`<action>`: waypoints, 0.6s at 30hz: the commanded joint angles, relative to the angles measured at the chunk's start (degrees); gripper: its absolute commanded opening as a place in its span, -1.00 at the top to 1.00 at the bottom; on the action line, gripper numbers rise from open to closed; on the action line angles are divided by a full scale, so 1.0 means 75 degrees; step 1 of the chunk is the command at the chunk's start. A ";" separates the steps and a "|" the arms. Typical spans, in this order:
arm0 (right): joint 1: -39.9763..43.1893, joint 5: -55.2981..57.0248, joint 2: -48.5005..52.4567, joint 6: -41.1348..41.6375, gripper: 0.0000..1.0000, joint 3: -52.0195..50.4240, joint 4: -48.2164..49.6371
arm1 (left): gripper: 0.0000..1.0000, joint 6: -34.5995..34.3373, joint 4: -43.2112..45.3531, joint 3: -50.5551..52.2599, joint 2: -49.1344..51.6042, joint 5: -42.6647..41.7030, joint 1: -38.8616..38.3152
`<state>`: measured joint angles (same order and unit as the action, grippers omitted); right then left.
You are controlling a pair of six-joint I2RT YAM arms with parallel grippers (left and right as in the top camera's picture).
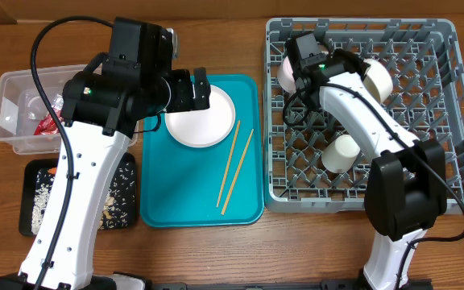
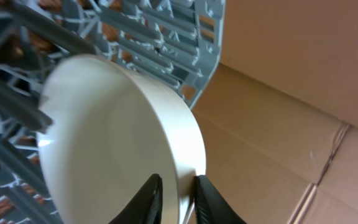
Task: Sort waste into correct bins and load items into the dishwasher
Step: 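Lower the white bowl upside down into the rack's middle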
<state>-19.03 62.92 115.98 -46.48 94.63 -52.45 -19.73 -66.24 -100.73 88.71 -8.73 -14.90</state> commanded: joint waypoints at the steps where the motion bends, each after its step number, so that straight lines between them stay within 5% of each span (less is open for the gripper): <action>1: 0.0079 -0.0746 0.0026 0.0510 0.54 -0.0087 -0.0140 | -1.00 0.0085 0.0006 -0.0140 -0.0087 0.0076 0.0035; 5: -0.0009 -0.0746 0.0026 0.0970 0.41 -0.0087 -0.0146 | -1.00 0.0085 0.0006 -0.0140 -0.0087 0.0076 0.0035; 10: -0.0227 -0.0909 0.0026 0.1437 -0.05 -0.0087 -0.0329 | -0.99 0.0085 0.0006 -0.0140 -0.0087 0.0073 0.0035; 18: -0.0769 -0.2672 0.0026 0.1632 -0.48 -0.0087 -0.1134 | -1.00 0.0085 0.0006 -0.0140 -0.0087 0.0076 0.0035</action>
<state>-22.96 49.84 116.01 -36.64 94.26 -60.36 -19.73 -66.26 -100.73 88.71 -8.71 -14.90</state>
